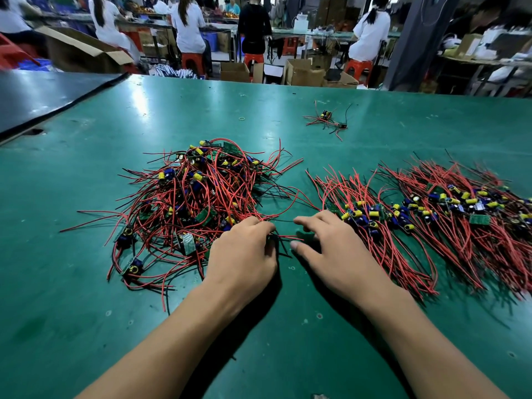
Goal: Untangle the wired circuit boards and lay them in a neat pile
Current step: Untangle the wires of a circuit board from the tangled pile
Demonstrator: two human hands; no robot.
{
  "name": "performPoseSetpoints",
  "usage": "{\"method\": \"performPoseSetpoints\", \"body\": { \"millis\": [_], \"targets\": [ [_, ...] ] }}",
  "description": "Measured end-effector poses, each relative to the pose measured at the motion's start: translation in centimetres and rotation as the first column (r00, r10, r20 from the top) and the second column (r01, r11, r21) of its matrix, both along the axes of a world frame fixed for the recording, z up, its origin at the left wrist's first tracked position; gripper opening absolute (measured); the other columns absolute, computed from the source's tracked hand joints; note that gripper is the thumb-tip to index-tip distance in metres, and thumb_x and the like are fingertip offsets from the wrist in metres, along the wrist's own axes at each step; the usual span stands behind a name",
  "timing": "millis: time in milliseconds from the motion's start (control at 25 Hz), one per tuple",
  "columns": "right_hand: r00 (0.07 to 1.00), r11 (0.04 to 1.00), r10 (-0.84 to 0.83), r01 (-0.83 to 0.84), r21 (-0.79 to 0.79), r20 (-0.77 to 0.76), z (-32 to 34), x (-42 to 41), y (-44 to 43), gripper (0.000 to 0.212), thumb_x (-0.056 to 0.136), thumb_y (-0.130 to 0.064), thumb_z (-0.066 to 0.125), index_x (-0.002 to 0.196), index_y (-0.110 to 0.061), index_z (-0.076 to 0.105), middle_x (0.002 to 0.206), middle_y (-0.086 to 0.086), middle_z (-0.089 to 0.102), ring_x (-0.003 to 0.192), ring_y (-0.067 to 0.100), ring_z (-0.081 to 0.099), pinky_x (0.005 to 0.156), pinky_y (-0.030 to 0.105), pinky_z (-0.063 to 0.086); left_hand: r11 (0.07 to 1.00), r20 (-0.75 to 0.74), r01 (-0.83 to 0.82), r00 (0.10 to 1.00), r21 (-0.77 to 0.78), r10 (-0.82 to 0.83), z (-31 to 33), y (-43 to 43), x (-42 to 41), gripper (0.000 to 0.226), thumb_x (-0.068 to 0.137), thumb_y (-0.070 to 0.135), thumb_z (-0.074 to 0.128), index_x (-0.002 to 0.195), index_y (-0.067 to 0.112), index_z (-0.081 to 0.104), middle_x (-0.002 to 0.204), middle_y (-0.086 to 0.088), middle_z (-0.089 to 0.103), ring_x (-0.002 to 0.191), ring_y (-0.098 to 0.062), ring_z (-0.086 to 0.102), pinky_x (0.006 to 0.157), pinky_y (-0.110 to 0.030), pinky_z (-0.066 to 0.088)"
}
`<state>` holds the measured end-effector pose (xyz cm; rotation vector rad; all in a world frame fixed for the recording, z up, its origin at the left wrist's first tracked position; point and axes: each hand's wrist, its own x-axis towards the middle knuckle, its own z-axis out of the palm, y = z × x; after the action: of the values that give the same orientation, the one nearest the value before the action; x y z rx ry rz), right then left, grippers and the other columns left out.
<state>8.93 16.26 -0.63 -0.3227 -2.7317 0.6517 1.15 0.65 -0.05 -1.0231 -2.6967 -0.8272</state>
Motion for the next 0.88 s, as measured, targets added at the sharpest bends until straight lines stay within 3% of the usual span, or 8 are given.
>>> {"method": "performPoseSetpoints", "body": {
  "millis": [80,200,360,520,600,680,880],
  "targets": [
    [1.000,1.000,-0.015,0.015,0.004,0.017,0.0,0.0,-0.1,0.044,0.094,-0.039,0.066,0.135,-0.023,0.063,0.109,-0.005,0.052,0.106,0.017,0.056,0.096,0.033,0.044,1.000,-0.003,-0.003,1.000,0.025,0.004,0.0,0.0,0.0,0.024,0.090,0.029,0.055,0.109,0.025,0.069,0.108,0.007,0.067,0.097,-0.025,0.064,0.078,-0.040,0.053],
    [1.000,1.000,0.004,-0.004,0.010,0.018,0.0,-0.1,-0.9,0.026,0.094,-0.038,0.066,0.116,-0.026,0.073,0.101,-0.001,0.057,0.103,0.021,0.057,0.091,0.036,0.046,0.996,0.004,0.014,1.000,0.085,-0.015,0.0,0.0,0.1,0.017,0.089,0.027,0.058,0.099,0.025,0.071,0.101,0.007,0.069,0.093,-0.023,0.064,0.074,-0.039,0.053],
    [1.000,1.000,0.018,-0.018,0.002,-0.002,0.2,-0.1,-0.9,0.015,0.093,-0.035,0.068,0.100,-0.024,0.076,0.094,-0.003,0.061,0.096,0.018,0.059,0.086,0.035,0.047,0.988,-0.022,0.064,0.998,0.137,-0.062,-0.2,0.0,0.3,0.016,0.087,0.022,0.062,0.098,0.021,0.072,0.099,0.005,0.071,0.093,-0.023,0.065,0.075,-0.039,0.052],
    [0.962,0.952,-0.114,0.034,-0.304,-0.248,1.0,-0.2,-0.3,0.002,0.091,-0.025,0.072,0.090,-0.024,0.073,0.088,-0.008,0.066,0.079,0.003,0.060,0.075,0.017,0.043,0.916,-0.050,0.092,0.996,0.389,-0.078,0.2,0.3,0.9,0.021,0.085,0.013,0.066,0.105,0.013,0.061,0.095,0.000,0.068,0.085,-0.020,0.063,0.076,-0.033,0.050],
    [0.934,0.855,-0.205,0.026,-0.518,-0.291,1.3,-0.4,-0.2,0.006,0.092,-0.024,0.072,0.086,-0.024,0.071,0.082,-0.009,0.068,0.069,0.001,0.057,0.067,0.013,0.043,0.907,-0.095,0.184,0.983,0.380,-0.159,0.3,0.5,1.3,0.012,0.085,0.016,0.066,0.094,0.012,0.059,0.086,0.001,0.061,0.078,-0.018,0.057,0.070,-0.031,0.047],
    [0.920,0.714,-0.257,-0.024,-0.699,-0.295,1.6,-0.5,-0.2,0.007,0.092,-0.023,0.071,0.085,-0.021,0.071,0.069,-0.013,0.064,0.060,0.003,0.051,0.058,0.013,0.041,0.937,-0.099,0.247,0.968,0.247,-0.229,-0.1,0.5,1.2,0.010,0.086,0.021,0.065,0.086,0.012,0.061,0.080,0.000,0.063,0.075,-0.022,0.058,0.069,-0.035,0.047],
    [0.891,0.312,-0.308,-0.237,-0.920,-0.334,3.1,-0.4,-0.2,0.011,0.080,-0.028,0.070,0.075,-0.018,0.069,0.061,-0.004,0.051,0.051,0.006,0.039,0.047,0.016,0.031,0.958,-0.032,0.180,0.984,0.224,-0.177,-0.7,0.5,0.5,0.024,0.086,0.027,0.060,0.102,0.014,0.071,0.100,-0.002,0.073,0.093,-0.023,0.066,0.084,-0.034,0.051]
  ]
}}
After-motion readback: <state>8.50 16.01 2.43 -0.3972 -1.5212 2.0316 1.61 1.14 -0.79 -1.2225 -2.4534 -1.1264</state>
